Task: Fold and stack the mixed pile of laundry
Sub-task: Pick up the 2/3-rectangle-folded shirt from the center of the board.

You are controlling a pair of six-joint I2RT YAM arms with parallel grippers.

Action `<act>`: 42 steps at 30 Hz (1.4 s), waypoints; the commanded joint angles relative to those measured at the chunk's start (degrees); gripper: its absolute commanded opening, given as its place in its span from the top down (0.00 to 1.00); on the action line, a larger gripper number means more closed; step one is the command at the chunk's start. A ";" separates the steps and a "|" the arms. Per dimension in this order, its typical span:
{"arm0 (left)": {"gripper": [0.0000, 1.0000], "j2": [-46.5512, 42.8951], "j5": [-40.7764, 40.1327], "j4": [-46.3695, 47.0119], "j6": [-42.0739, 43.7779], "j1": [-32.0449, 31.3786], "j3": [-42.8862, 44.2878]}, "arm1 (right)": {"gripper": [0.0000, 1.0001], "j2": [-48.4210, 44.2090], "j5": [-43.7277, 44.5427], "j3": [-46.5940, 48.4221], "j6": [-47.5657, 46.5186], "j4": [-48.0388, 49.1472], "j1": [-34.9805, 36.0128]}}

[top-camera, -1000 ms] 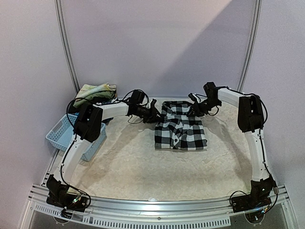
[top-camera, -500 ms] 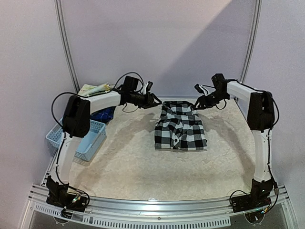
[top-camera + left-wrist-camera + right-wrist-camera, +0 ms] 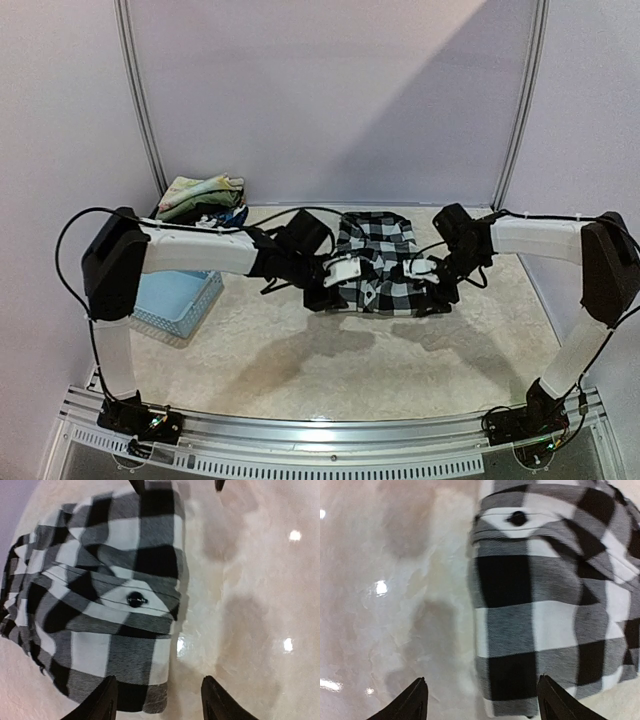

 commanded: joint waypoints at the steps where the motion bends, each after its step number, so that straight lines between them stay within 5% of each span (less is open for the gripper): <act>1: 0.42 4.31 -7.13 -3.66 10.54 -1.24 2.65 | 0.23 -1.21 6.49 -3.10 -7.09 6.69 3.14; 23: 0.50 10.92 -15.64 -1.04 16.45 -3.31 1.37 | 0.27 7.30 19.31 -8.47 -10.61 16.00 5.82; 28: 0.57 12.81 -18.17 -0.64 17.85 -4.63 1.37 | 0.38 9.57 23.40 -8.31 -7.59 19.65 5.82; 31: 0.69 12.38 -19.36 0.31 17.75 -5.12 0.80 | 0.45 9.73 24.11 -8.78 -6.00 20.64 5.83; 36: 0.93 9.30 -21.89 1.25 17.89 -5.68 -0.18 | 0.87 6.94 22.70 -8.34 -3.34 17.58 5.92; 42: 1.00 1.30 -21.76 -2.12 15.93 -6.47 0.23 | 0.94 -2.26 15.85 -7.33 -0.27 9.12 5.94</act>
